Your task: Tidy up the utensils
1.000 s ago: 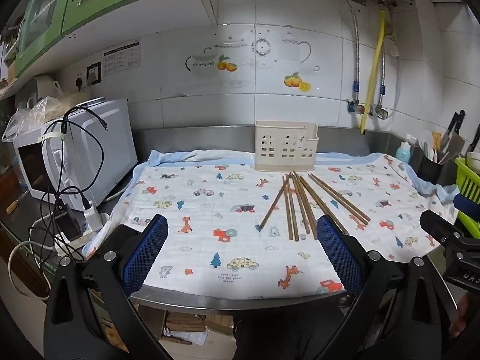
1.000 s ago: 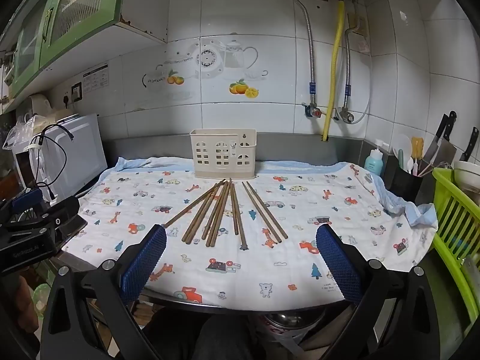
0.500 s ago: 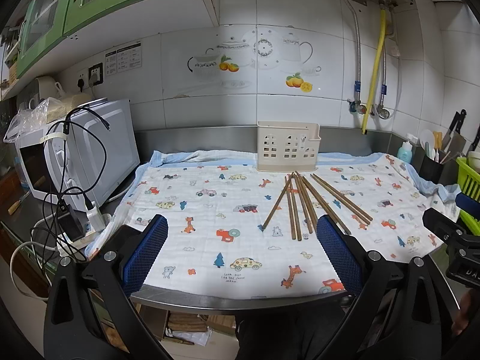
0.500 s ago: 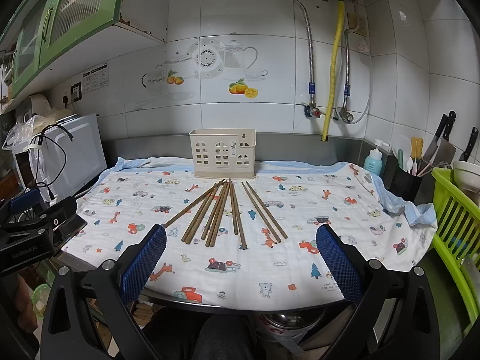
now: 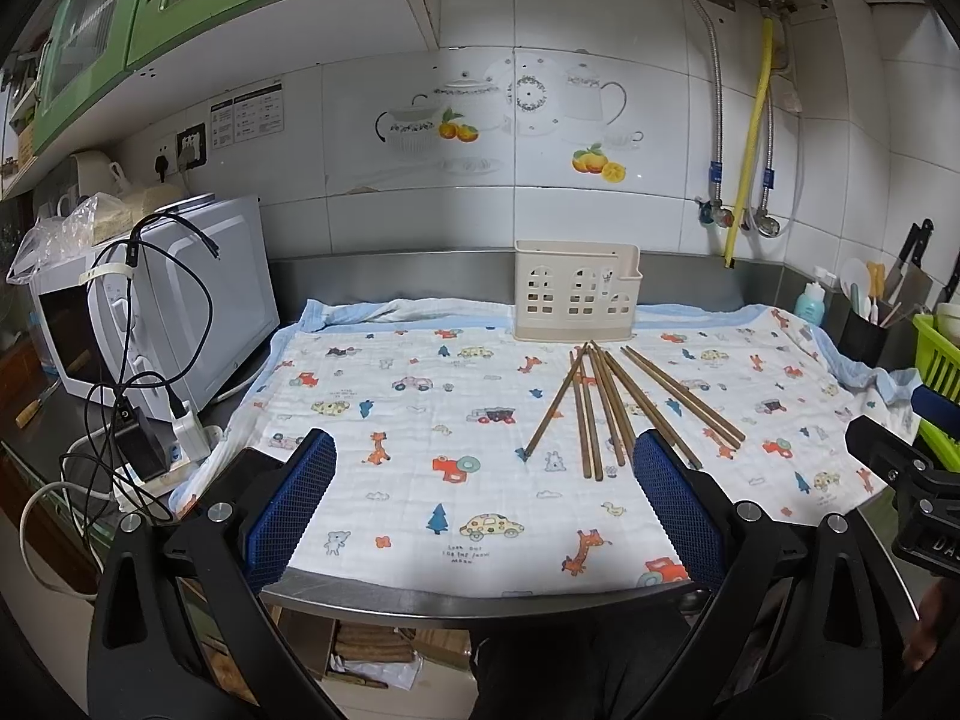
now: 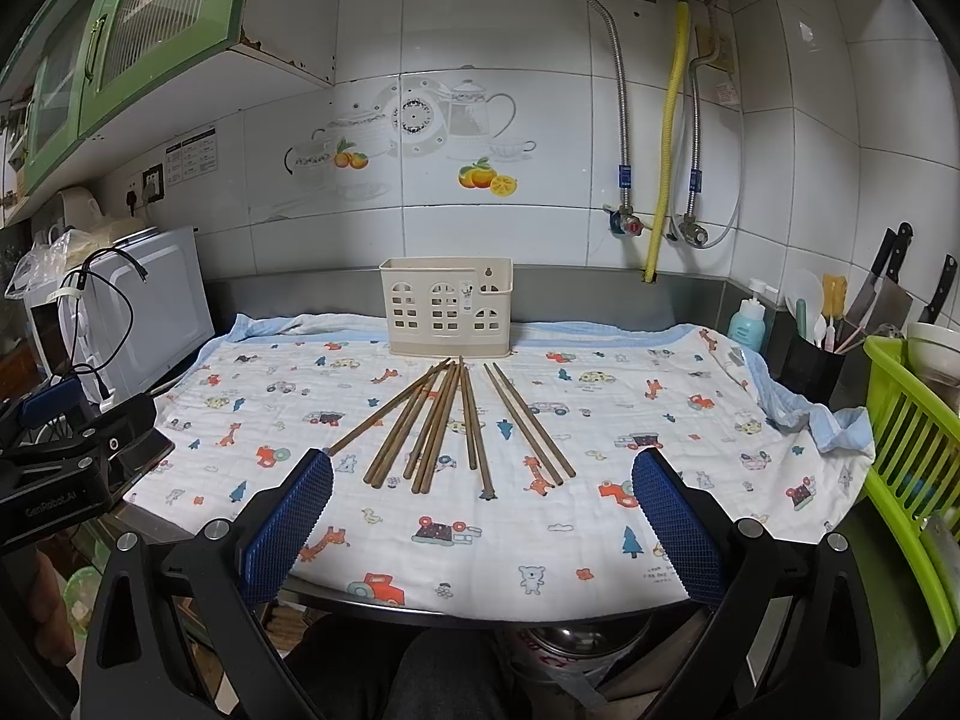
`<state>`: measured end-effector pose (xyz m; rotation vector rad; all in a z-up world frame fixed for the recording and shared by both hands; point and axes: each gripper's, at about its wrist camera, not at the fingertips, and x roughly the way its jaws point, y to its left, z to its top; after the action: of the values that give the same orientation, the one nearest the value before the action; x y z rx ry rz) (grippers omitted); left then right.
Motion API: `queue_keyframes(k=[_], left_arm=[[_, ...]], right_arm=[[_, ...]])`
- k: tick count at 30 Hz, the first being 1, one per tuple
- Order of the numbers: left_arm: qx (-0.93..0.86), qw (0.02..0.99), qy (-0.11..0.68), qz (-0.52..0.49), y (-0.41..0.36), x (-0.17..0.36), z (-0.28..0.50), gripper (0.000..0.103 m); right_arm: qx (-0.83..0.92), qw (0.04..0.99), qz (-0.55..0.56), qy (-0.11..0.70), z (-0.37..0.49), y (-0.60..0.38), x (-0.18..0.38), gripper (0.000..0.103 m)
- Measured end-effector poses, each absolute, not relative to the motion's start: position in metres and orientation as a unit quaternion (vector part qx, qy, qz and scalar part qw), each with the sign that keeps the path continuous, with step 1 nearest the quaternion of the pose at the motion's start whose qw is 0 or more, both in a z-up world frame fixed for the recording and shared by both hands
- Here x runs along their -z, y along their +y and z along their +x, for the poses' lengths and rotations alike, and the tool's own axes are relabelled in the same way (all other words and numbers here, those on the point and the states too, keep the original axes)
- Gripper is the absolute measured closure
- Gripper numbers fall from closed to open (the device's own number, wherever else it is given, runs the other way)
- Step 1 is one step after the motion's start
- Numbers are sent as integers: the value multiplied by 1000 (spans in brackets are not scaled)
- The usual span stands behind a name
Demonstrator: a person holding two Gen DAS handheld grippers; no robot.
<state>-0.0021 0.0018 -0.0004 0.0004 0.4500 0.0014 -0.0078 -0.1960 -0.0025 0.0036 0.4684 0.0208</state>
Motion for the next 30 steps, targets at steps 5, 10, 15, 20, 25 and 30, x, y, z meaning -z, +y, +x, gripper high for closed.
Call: queue_keyframes(k=[5,10,15,20,25,30], left_arm=[[-1,975,223,0,3,1,-3,5],[-2,975,223,1,1,2,-2,5],[-1,975,223,3,2,2,-2,5],[-1,975,224,5,1,1,-2,5],[-1,975,224,5,1,1,-2,5],[-1,975,223,5,1,1,-2,5]], right_arm=[[-10,973,2,232,-8,-196,2,6],[-9,973,2,231,-8,-196,2,6],[-10,973,2,232,-8,-197,2,6],[-11,973,1,231,-8,-196,1,6],[-10,973,2,231,-8,-196,2,6],[-11,973,2,231,-8,-196,1,6]])
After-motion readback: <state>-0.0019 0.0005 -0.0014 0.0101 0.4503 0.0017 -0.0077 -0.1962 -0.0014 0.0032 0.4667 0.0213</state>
